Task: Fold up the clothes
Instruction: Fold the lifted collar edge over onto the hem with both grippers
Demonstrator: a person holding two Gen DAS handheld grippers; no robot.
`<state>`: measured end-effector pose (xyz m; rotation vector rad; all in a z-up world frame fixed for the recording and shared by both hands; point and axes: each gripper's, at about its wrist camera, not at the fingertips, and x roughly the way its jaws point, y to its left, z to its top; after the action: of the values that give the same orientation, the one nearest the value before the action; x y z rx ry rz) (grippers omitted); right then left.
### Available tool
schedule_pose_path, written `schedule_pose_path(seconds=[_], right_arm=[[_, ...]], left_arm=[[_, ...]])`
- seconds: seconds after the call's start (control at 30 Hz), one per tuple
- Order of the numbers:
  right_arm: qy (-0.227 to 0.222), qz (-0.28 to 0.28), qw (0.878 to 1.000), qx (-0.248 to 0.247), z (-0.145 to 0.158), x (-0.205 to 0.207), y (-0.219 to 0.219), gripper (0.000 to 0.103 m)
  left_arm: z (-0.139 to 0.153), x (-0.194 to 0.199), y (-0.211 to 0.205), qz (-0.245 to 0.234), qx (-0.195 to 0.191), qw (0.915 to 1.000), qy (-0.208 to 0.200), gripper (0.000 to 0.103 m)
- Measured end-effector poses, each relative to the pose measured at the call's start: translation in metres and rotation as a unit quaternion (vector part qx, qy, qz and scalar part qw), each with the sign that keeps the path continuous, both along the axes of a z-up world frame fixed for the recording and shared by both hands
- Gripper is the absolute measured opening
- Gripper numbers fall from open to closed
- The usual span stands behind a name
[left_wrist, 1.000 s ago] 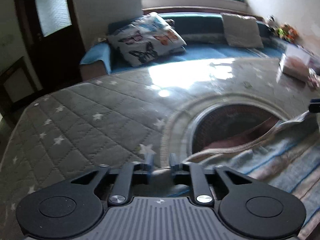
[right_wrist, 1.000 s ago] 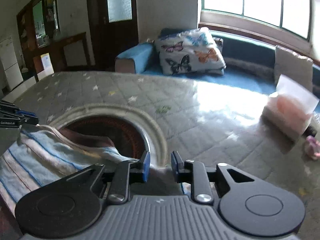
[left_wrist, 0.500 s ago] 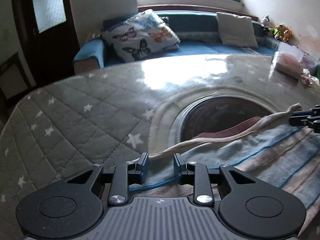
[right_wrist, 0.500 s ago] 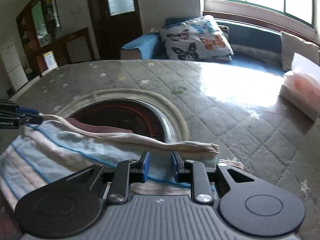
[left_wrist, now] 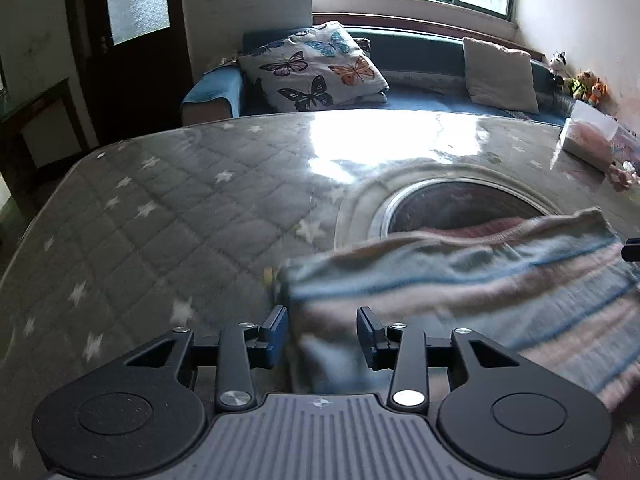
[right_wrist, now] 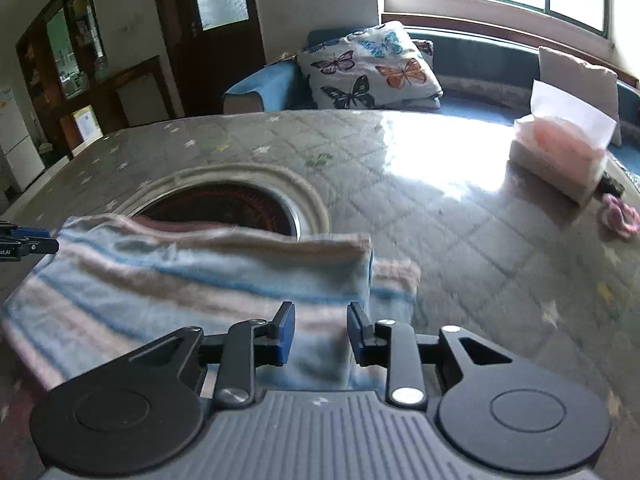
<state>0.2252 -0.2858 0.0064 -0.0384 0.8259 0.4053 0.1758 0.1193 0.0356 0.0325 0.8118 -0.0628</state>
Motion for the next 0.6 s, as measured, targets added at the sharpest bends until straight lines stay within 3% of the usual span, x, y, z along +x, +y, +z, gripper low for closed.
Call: schedule_pose_path(seconds=[0.23,0.43,0.53,0.6], right_arm=[[0.016,0.004,1.0,0.006,0.005,-0.05,-0.02,0.045],[0.034,-0.021,0.999,0.01,-0.01,-0.066,-0.032,0.045],[0.038,-0.031,0.999,0.024,-0.015,-0.071,-0.037,0.042],[0.041,-0.031,0.998,0.034,-0.014,-0.073,-0.039,0.026]], left_arm=[[-0.001,-0.055,0.008,0.015,-0.024,0.9995,0.015,0.049],[-0.011,-0.072,0.008,0.021,-0.048,0.9983,0.026,0.046],[-0.012,-0.076,0.007,0.018,-0.056,0.9979,0.027,0.033],[-0.012,-0.078,0.007,0.016,-0.06,0.9978,0.026,0.026]])
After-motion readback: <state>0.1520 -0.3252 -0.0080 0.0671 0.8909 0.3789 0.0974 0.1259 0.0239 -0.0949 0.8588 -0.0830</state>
